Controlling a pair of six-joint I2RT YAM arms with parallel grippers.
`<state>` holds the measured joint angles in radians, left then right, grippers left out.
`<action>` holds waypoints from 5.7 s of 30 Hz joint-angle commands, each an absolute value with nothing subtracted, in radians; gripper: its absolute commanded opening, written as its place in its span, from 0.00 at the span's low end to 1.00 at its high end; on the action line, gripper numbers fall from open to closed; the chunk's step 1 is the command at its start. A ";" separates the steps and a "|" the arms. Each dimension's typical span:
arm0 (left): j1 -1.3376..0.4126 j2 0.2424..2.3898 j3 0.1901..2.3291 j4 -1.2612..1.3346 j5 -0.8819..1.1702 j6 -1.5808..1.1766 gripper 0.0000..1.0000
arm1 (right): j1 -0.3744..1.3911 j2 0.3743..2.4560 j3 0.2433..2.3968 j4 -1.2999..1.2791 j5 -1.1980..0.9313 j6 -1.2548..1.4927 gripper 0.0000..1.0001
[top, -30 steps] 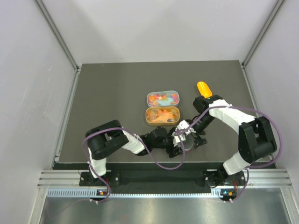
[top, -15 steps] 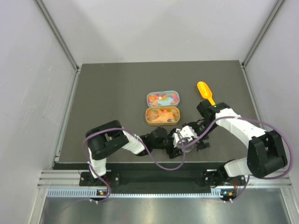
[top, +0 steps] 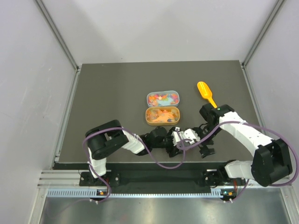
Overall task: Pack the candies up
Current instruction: Screw the bottle lid onto the packing bottle.
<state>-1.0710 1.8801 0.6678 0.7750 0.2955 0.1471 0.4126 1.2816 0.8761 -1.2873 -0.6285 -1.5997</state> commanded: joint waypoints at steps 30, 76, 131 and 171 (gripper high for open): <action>-1.054 1.924 0.607 0.502 0.213 0.206 0.34 | 0.370 1.541 1.075 -1.118 -0.646 -1.519 1.00; -1.049 1.931 0.612 0.518 0.175 0.170 0.34 | 0.413 1.273 0.865 -1.252 -0.753 -1.417 1.00; -1.039 1.928 0.614 0.518 0.172 0.167 0.34 | 0.477 1.468 0.937 -1.075 -0.741 -1.483 1.00; -1.009 1.954 0.637 0.500 0.163 0.086 0.34 | 0.453 1.238 0.779 -1.132 -0.669 -1.302 1.00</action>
